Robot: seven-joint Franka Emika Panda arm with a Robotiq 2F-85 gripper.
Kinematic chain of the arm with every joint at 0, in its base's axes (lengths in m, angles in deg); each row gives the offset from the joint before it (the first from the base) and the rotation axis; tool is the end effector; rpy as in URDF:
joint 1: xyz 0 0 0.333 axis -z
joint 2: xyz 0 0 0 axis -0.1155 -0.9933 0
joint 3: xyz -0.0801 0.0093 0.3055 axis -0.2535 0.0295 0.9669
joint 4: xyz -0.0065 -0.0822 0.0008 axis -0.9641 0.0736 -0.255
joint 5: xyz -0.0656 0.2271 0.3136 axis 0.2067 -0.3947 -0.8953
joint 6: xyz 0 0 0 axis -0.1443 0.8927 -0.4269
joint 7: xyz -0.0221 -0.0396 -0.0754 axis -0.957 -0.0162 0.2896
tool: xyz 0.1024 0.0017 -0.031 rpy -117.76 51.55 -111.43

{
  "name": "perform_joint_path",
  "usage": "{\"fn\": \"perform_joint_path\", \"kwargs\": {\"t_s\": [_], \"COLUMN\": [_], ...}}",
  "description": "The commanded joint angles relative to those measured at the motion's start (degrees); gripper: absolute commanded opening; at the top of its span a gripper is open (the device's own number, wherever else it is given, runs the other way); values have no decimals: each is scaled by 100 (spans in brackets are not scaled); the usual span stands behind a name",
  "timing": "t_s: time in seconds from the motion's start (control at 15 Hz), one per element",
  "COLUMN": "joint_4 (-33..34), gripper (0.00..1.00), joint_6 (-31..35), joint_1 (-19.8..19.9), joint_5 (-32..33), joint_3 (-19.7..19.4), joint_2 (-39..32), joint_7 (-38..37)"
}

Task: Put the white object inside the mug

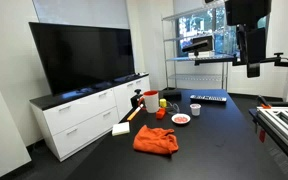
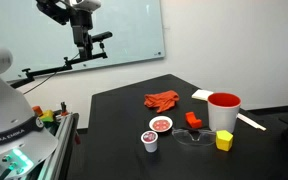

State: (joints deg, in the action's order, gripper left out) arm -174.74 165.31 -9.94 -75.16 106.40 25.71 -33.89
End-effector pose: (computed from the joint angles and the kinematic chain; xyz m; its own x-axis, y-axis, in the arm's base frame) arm 0.2911 0.1181 0.4228 0.9757 -0.1850 -0.1170 -0.1555 -0.9620 0.2247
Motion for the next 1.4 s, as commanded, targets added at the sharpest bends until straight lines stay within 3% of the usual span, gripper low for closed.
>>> {"fn": "perform_joint_path", "kwargs": {"t_s": [0.0,0.4,0.53,0.93,1.33], "joint_4": [98,239,294,144,-226], "gripper": [100,100,100,100,100], "joint_6": [54,31,184,1531,3253], "joint_1": [-86,-80,198,1530,2193], "joint_5": [50,48,213,1031,1128], "joint_3": [-82,-72,-84,-984,-1522], "joint_2": [4,85,-173,-990,-1665], "joint_7": [-47,-44,-291,-800,-1532]}}
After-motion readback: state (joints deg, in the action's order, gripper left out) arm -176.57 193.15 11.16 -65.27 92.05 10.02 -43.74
